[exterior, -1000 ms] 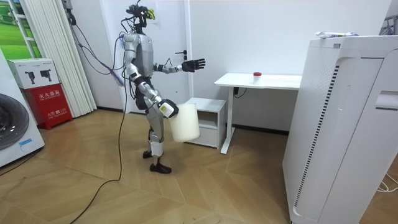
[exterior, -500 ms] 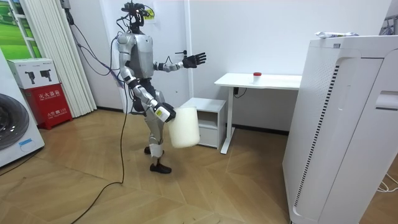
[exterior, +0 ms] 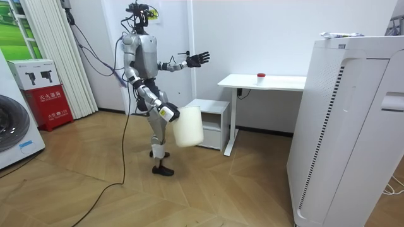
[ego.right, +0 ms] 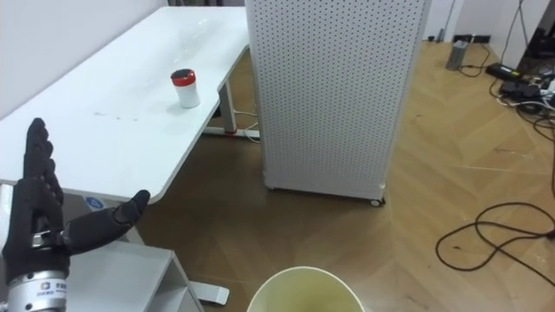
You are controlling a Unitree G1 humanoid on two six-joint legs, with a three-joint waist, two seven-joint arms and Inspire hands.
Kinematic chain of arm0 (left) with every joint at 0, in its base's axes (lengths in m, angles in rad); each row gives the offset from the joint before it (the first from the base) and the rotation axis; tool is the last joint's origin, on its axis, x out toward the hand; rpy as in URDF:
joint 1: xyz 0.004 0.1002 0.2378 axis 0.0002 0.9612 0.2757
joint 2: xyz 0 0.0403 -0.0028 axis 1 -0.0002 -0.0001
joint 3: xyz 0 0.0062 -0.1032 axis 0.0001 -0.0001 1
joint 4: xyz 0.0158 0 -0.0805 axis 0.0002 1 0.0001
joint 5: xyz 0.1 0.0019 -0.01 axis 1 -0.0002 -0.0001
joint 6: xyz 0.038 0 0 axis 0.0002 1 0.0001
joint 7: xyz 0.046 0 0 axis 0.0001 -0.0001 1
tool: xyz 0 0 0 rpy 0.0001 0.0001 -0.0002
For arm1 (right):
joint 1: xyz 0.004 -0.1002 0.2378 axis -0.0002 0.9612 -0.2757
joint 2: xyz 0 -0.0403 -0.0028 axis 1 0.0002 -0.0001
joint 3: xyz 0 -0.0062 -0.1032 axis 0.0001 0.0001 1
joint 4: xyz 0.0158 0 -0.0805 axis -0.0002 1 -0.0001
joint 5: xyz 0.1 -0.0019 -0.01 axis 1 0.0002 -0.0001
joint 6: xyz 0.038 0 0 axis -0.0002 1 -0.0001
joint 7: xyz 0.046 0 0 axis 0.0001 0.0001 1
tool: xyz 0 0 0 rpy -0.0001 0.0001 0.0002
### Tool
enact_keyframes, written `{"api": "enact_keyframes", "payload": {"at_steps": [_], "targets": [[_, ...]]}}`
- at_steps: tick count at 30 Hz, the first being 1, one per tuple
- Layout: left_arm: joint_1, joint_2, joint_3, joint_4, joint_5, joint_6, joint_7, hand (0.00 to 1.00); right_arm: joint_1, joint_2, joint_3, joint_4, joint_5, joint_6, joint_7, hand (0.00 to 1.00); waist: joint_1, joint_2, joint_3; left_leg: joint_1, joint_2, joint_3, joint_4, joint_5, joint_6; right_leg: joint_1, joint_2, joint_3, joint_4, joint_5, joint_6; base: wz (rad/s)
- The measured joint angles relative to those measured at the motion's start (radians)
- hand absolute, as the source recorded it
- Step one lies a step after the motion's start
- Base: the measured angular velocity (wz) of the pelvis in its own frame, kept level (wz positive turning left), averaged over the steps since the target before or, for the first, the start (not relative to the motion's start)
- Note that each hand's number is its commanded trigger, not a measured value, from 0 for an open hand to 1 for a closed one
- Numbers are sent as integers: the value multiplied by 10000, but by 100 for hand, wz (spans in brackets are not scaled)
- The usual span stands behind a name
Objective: Pick garbage
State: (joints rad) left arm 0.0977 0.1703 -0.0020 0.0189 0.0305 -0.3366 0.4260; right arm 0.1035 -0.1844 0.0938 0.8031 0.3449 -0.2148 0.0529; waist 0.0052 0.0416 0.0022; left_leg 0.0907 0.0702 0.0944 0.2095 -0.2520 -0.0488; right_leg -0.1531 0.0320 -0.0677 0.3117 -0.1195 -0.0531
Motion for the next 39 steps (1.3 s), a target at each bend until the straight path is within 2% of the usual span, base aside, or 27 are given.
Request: {"api": "enact_keyframes", "payload": {"at_steps": [4,7,9,12,16,18,21,23,25,26,27,28,30,31,32,33,34,35,36,37,38,39], "targets": [[33,0,-3,0,-4,-52,27,0,3,53,-3,1,-1,0,-89,100,-45,-75,18,66,-24,20,-62,14,23,34,-55,1,2,10,9,-1],[23,3,-9,1,5,-61,25,0,-7,81,-1,-5,-108,0,-136,100,-134,-140,49,18,-150,26,-25,30,52,-111,-196,4,334,-77,48,-2],[23,10,-30,3,18,-123,15,0,-17,145,2,-17,-119,2,-177,100,-240,-301,97,-74,-403,87,132,-13,193,-497,-462,110,961,-383,131,-2],[9,10,-35,26,1,-123,-47,0,-50,281,12,-35,-116,80,-289,100,-267,-438,107,-252,-637,230,385,-143,399,-931,-648,239,1569,-548,228,-11],[18,-6,-1,121,2,-123,-67,0,-1,312,21,58,-106,255,-278,100,-193,-423,125,-223,-639,628,670,-396,555,-915,-605,382,1589,-437,330,-27],[6,-7,8,123,-2,-124,-75,0,0,277,19,58,-96,303,-274,100,-187,-310,174,-490,-555,697,1028,-606,622,-926,-564,352,1408,-253,392,-20],[9,-6,-13,153,-200,-124,-245,0,3,283,24,76,-98,327,-191,100,-240,-98,146,-826,-418,690,1337,-708,671,-903,-421,367,839,170,445,-8],[-13,-26,-28,276,-189,-124,-259,0,4,291,25,102,-105,328,-115,100,-250,-39,169,-947,-303,691,1440,-732,713,-882,-406,327,694,344,457,-6],[-6,-28,-24,394,-199,-119,-289,0,29,299,20,104,-104,334,-55,100,-257,-46,173,-959,-292,666,1510,-769,751,-893,-441,321,729,361,461,-2],[-4,-26,-25,395,-194,-119,-292,0,53,274,19,103,-102,334,-41,100,-260,-44,173,-947,-273,637,1548,-815,762,-893,-449,169,768,352,465,0],[-8,-27,-40,390,-196,-119,-287,0,53,243,18,103,-104,334,-33,100,-270,-21,185,-954,-240,570,1681,-903,756,-891,-485,-186,819,322,416,0],[-7,-29,-44,389,-200,-119,-292,0,54,238,18,106,-103,334,-34,100,-251,-13,188,-944,-206,570,1752,-966,749,-916,-499,-339,861,291,368,-4],[-8,-22,4,328,-195,-117,-391,0,57,236,32,99,-106,350,44,100,-128,53,152,-927,56,581,2264,-1370,601,-893,-432,-789,1090,6,167,-17],[-7,-13,6,304,-200,-117,-403,0,60,231,32,99,-100,350,79,100,-64,64,129,-916,105,550,2401,-1473,546,-896,-415,-882,1209,-159,92,-25],[-10,-9,-5,249,-195,-116,-440,0,55,206,30,78,-71,350,158,100,-12,85,97,-939,237,381,2894,-1675,434,-884,-360,-991,1439,-493,-24,-22],[-24,-7,-4,189,-199,-113,-470,0,33,213,39,3,-76,350,208,100,48,54,99,-1306,412,259,4062,-1742,317,-906,-252,-971,1789,-830,-39,-22],[-18,-10,-17,190,-204,-107,-469,0,28,201,47,-31,-78,350,241,100,58,53,96,-1602,498,189,4913,-1664,218,-879,-188,-949,1941,-954,-85,-26],[-8,-18,-36,194,-269,-105,-470,0,31,138,125,-133,-78,350,254,100,85,97,107,-2175,744,-125,6560,-1234,86,-702,-38,-955,2182,-1199,-179,-41],[5,-20,-56,202,-500,-105,-506,0,39,65,241,-212,-102,349,269,100,175,108,107,-2561,901,-238,7789,-501,43,-461,78,-937,2329,-1396,-274,-48],[22,-19,-51,205,-591,-105,-533,0,36,58,257,-227,-146,349,286,100,216,85,107,-2677,921,-262,8168,-62,2,-292,73,-955,2339,-1458,-329,-47],[92,-20,-20,203,-643,-107,-591,0,37,14,293,-256,-161,344,365,100,252,-85,92,-2896,903,-331,8641,727,-75,23,43,-946,2228,-1525,-414,-17],[68,-21,-64,192,-782,-112,-660,0,13,-82,285,-286,-126,313,374,100,152,-121,74,-3076,882,-458,8634,739,-60,191,60,-863,2056,-1546,-475,0]]}}
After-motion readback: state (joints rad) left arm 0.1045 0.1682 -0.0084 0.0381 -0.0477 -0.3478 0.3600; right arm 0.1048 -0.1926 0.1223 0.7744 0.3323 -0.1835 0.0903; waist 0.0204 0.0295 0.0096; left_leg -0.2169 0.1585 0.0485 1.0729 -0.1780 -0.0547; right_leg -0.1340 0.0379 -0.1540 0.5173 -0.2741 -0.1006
